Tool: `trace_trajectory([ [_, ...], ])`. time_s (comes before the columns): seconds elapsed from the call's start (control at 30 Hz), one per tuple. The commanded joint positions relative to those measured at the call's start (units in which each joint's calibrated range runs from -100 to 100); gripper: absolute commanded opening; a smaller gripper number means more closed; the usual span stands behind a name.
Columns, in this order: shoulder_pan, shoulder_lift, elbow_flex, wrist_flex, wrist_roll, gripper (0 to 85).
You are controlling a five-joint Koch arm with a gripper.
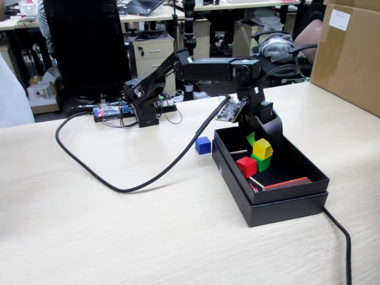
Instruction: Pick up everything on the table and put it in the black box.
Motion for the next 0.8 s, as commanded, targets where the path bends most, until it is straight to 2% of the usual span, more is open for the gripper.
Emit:
trace_trajectory([
  [0.0, -1.07, -18.62, -1.48, -0.29, -0.93, 39.5],
  [0.2, -4.05, -47.20, -17.80, -0.64, -1.03, 39.4],
  [0.27, -5.71, -61.08, -32.58, -0.72, -1.03, 39.5],
  [0.4, -6.50, -71.64, -47.44, -1.59, 0.10, 39.5],
  [0.57, -5.37, -74.50, -59.23, -1.50, 2.88, 39.6],
  [0.77, -3.37, -65.78, -63.58, 1.44, 6.40, 41.6],
])
